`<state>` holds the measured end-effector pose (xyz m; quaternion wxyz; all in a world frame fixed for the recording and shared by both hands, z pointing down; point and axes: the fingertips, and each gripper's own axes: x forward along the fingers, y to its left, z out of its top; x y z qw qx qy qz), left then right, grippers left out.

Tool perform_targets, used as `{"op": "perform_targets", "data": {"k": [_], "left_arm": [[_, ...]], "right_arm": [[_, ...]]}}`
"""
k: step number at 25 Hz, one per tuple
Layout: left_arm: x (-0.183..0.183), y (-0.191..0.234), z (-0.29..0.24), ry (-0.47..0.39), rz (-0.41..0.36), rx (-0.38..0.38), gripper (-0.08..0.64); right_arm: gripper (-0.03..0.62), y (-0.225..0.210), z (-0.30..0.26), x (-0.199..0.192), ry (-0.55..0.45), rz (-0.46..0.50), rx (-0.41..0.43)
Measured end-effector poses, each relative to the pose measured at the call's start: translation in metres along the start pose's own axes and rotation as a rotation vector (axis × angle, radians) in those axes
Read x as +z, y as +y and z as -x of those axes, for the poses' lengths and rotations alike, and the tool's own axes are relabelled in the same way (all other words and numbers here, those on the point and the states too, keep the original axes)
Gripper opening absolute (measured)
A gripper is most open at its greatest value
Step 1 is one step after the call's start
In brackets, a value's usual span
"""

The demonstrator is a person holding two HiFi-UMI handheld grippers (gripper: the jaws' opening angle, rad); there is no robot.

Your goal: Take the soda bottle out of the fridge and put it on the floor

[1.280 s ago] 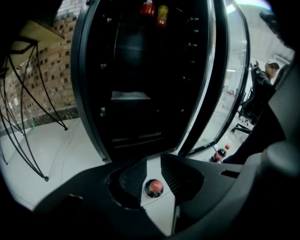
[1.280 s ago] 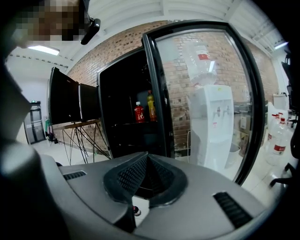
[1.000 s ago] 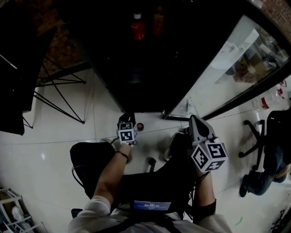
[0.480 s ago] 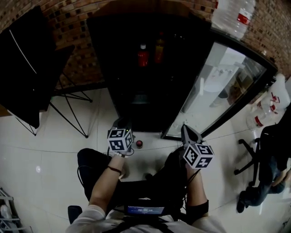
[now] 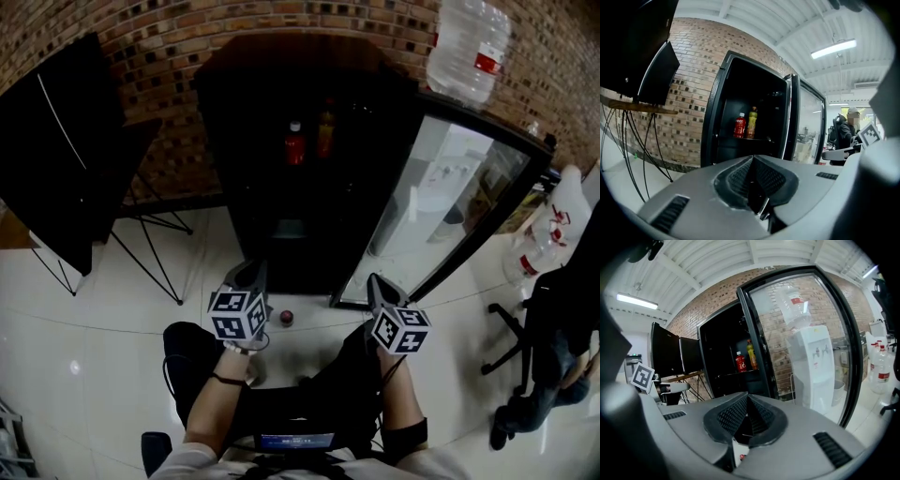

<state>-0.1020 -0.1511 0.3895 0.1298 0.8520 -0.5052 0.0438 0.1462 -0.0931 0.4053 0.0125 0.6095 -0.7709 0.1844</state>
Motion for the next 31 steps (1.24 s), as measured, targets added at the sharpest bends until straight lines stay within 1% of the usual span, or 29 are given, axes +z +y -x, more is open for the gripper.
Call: {"op": "perform_targets", "data": {"k": [2,4,6,8,15,31], "left_arm": [[0.008,0.000,0.004,-0.012,-0.003,0.003,0.002],[0.013,-0.002,0.006,-0.018,-0.002,0.001,0.002],[0.015,-0.003,0.006,-0.018,-0.004,-0.001,0.002],[0.014,-0.005,0.004,-0.015,0.004,-0.010,0.002],[0.012,-0.008,0.004,-0.013,0.013,-0.023,0.002],[0.008,-0.005,0.003,-0.004,0.025,-0.023,0.002]], "right_arm": [[0.009,0.004,0.001,0.001,-0.005,0.012,0.018],[0.008,0.007,0.002,0.003,-0.012,0.047,0.029],[0.006,0.009,0.002,0.005,-0.016,0.101,0.018],[0.008,0.010,0.003,0.005,-0.013,0.132,0.010],[0.006,0.009,0.002,0.002,0.002,0.134,0.006],[0.006,0.008,0.000,0.000,0.011,0.135,0.010]]}}
